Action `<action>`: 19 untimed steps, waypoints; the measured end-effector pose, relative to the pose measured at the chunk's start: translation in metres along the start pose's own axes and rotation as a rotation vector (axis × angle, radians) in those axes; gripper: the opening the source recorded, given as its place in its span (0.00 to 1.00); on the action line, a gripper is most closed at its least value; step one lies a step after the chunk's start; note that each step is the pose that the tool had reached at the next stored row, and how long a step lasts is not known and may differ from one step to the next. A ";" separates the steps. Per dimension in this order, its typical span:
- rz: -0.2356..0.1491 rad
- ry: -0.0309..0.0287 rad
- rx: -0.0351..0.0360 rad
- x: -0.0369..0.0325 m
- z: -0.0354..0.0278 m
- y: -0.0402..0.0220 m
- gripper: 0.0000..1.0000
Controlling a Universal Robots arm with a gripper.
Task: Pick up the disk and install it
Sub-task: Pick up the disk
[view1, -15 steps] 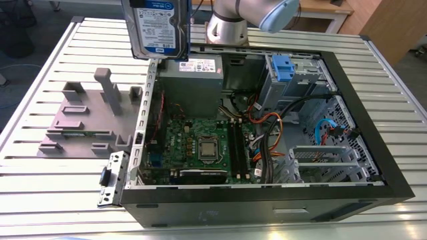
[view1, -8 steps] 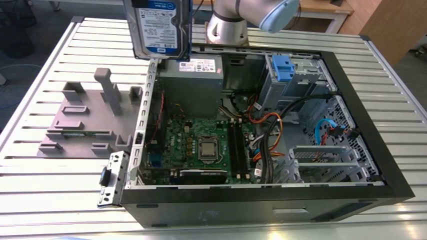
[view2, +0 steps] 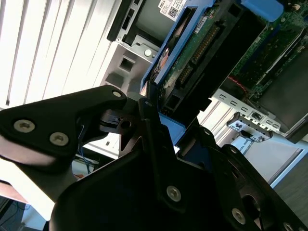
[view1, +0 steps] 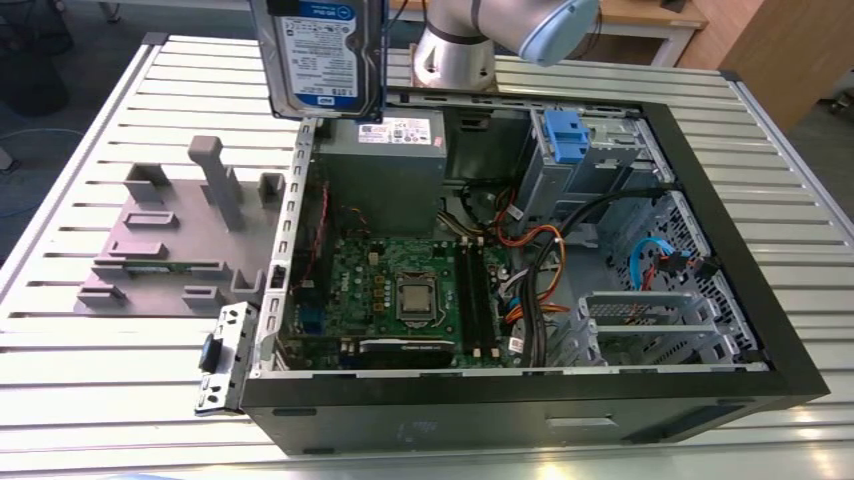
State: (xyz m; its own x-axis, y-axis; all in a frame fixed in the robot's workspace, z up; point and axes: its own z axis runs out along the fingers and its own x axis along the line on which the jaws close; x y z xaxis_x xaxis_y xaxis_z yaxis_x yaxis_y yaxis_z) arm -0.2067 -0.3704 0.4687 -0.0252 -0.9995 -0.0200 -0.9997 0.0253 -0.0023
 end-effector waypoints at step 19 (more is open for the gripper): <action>0.000 0.0000 0.0000 -0.0002 0.0002 -0.0062 0.37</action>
State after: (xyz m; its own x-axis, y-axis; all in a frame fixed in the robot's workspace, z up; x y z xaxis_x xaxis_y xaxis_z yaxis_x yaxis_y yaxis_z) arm -0.2005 -0.3704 0.4686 -0.0252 -0.9995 -0.0200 -0.9997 0.0253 -0.0023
